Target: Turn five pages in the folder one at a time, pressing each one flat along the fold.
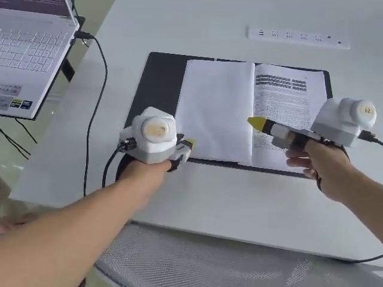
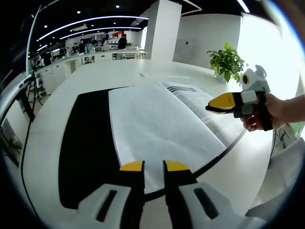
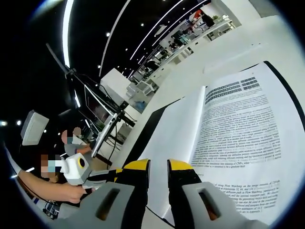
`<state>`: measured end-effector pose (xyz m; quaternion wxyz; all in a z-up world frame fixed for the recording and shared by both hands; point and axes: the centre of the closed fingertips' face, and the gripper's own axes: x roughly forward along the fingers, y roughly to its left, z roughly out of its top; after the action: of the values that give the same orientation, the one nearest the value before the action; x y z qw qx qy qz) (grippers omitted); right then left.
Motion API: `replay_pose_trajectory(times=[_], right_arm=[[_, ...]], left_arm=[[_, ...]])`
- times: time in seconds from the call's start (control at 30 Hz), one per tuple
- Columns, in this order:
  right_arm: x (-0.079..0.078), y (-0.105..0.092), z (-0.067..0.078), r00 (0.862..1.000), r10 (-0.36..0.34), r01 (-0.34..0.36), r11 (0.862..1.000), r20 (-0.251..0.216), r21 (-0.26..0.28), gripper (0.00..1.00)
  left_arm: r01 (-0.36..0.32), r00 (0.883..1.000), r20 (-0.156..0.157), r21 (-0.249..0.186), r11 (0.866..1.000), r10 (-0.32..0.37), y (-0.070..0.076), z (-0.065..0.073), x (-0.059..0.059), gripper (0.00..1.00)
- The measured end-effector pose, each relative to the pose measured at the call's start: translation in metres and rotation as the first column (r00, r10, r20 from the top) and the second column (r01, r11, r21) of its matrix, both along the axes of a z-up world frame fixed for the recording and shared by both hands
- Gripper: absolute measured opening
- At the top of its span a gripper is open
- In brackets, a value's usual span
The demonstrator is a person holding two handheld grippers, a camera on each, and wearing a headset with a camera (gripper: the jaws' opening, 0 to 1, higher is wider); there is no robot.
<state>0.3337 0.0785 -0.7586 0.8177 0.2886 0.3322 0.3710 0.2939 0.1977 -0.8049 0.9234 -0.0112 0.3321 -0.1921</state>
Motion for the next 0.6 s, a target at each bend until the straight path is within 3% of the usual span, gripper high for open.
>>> replay_pose_trajectory(times=[0.1, 0.27, 0.37, 0.43, 0.6], right_arm=[[0.005, 0.001, -0.004, 1.0, -0.001, 0.001, 1.0, -0.021, 0.024, 0.13], [0.018, 0.003, -0.014, 0.997, -0.02, 0.024, 0.998, -0.069, 0.055, 0.11], [0.026, 0.006, -0.02, 0.995, -0.024, 0.031, 0.997, -0.1, 0.07, 0.1], [0.045, 0.005, -0.026, 0.994, -0.02, 0.029, 0.997, -0.109, 0.076, 0.1], [0.057, 0.011, -0.029, 0.988, -0.032, 0.045, 0.995, -0.15, 0.084, 0.08]], left_arm=[[0.003, 1.0, -0.003, 0.021, 1.0, -0.003, 0.0, -0.007, -0.003, 0.14], [-0.001, 0.999, 0.054, 0.042, 0.999, -0.001, 0.007, -0.009, 0.002, 0.09], [-0.009, 0.998, 0.058, 0.032, 0.999, 0.007, 0.009, -0.008, 0.004, 0.07], [-0.006, 0.998, 0.059, 0.041, 0.999, 0.004, 0.01, -0.009, 0.005, 0.05], [-0.005, 0.997, 0.071, 0.042, 0.999, 0.002, 0.011, -0.011, 0.005, 0.05]])
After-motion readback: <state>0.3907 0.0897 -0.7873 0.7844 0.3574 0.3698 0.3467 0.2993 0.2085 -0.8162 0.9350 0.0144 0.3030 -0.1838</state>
